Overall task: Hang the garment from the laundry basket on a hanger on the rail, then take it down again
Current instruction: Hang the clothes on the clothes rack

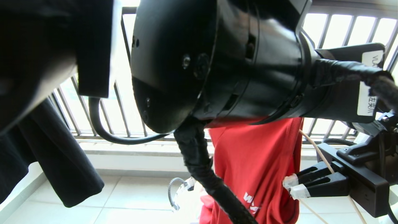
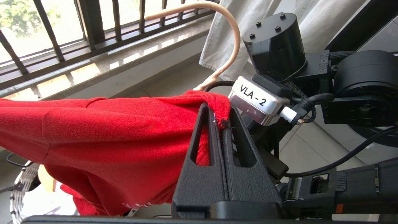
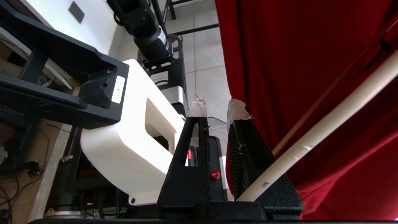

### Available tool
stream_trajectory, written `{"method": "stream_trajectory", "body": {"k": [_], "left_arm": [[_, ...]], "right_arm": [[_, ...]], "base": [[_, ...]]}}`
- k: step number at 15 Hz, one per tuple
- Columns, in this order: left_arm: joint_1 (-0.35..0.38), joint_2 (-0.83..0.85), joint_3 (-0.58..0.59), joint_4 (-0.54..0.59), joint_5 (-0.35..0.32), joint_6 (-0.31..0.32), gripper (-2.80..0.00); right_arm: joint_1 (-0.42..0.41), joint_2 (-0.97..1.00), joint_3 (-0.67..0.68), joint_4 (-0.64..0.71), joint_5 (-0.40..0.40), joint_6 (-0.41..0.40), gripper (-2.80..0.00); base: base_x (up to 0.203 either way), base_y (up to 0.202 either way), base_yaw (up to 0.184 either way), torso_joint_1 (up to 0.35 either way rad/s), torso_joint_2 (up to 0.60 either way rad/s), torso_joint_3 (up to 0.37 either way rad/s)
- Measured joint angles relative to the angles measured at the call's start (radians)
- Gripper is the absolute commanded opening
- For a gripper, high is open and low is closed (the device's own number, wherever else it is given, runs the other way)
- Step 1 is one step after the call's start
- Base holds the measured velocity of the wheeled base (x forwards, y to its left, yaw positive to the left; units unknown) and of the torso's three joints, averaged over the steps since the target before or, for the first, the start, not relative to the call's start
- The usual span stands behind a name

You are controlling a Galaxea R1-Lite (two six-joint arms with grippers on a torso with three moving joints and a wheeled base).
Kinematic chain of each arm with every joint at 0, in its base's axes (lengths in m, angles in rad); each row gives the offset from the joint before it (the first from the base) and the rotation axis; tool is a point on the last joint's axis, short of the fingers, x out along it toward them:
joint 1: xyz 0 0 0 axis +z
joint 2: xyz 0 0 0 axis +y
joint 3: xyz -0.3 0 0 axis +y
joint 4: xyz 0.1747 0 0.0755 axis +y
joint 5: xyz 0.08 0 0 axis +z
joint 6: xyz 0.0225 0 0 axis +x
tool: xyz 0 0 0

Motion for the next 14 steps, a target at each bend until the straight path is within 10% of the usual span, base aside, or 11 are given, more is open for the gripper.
{"method": "stream_trajectory", "body": {"k": [14], "left_arm": [[0.000, 0.016, -0.003, -0.025, 0.036, 0.048, -2.80]], "right_arm": [[0.000, -0.001, 0.000, 0.000, 0.000, 0.000, -2.80]], "base": [[0.000, 0.000, 0.000, 0.000, 0.00, 0.000]]}}
